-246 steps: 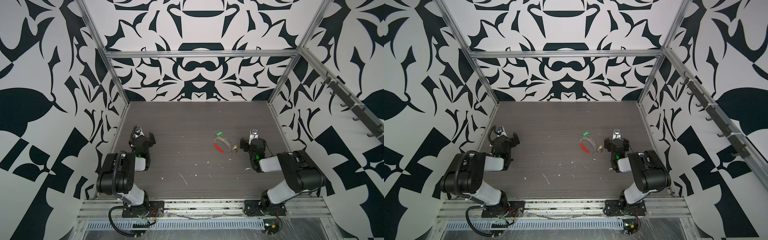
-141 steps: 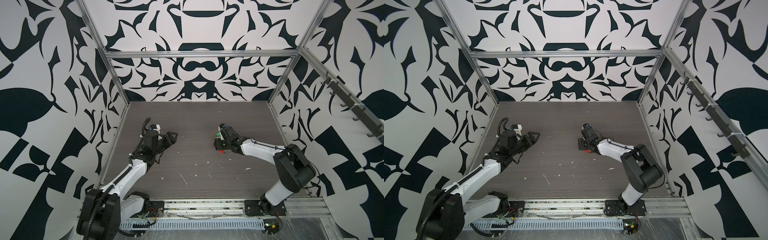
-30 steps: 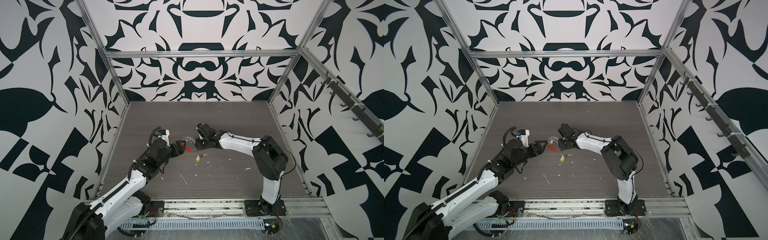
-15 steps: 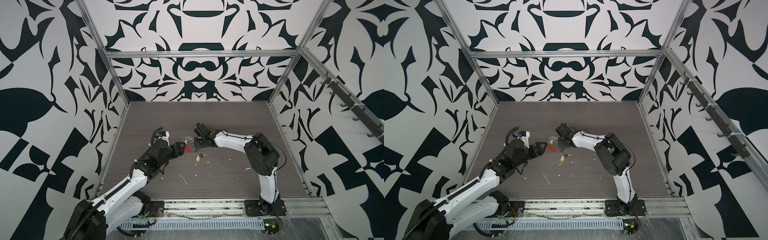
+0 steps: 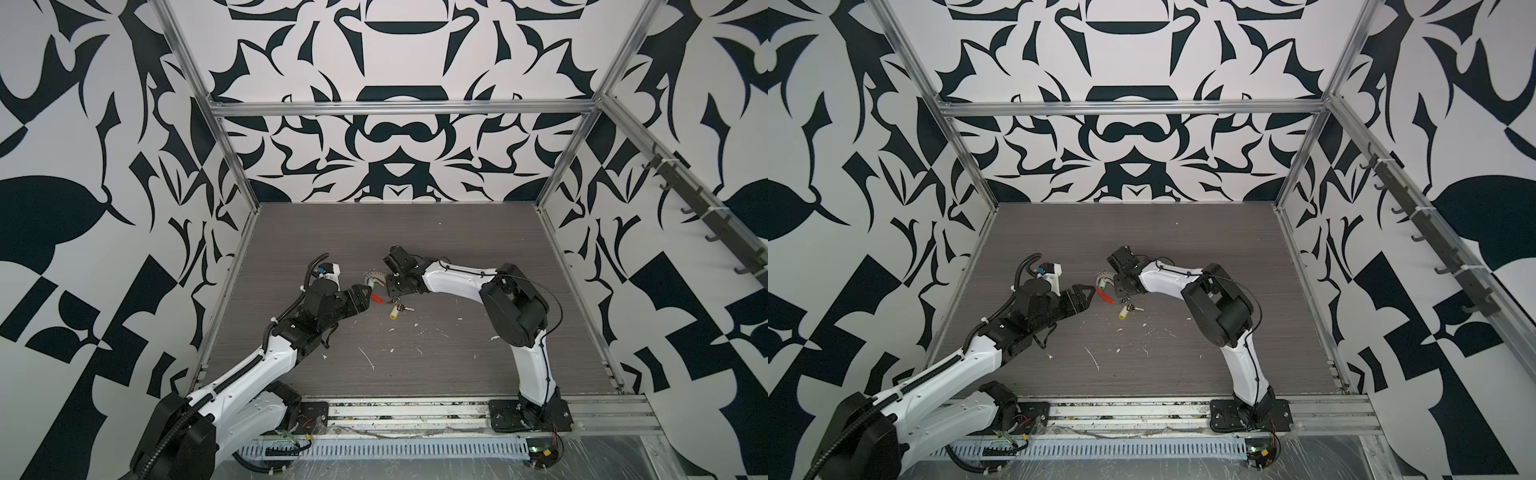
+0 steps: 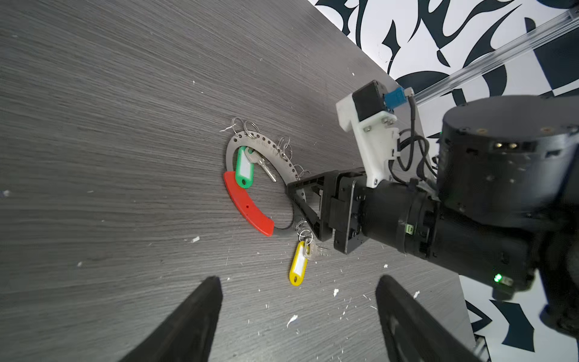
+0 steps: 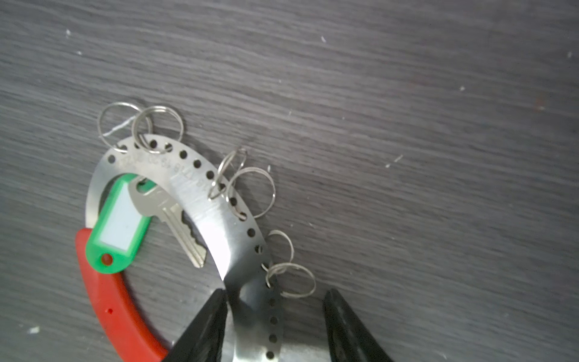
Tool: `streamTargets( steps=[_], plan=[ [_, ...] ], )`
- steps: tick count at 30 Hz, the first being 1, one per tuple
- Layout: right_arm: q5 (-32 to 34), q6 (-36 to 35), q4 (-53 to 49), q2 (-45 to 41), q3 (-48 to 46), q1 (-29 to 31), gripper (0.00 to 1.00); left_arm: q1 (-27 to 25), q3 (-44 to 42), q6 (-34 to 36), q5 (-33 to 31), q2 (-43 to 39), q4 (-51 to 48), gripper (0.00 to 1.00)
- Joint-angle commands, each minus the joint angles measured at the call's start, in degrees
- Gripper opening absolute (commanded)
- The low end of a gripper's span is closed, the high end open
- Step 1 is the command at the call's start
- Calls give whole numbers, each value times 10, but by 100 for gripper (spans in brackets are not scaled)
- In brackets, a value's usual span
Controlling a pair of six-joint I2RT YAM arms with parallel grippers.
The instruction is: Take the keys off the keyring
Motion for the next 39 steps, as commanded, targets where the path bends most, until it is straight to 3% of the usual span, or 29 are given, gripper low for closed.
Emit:
streamTargets(
  steps=[1, 9, 17, 25, 39],
  plan=[
    [11, -2, -30, 0, 21, 8, 53, 1, -10, -6, 1, 2, 10, 82],
    [19, -13, -59, 21, 34, 19, 48, 1, -11, -7, 3, 8, 17, 82],
    [19, -34, -54, 24, 23, 21, 34, 1, -11, -8, 10, 10, 19, 82],
    [9, -58, 26, -29, -19, 21, 24, 1, -9, -8, 29, 18, 32, 82],
    [7, -71, 67, -170, -85, 21, 21, 10, -18, -27, 84, 39, 110, 80]
  ],
)
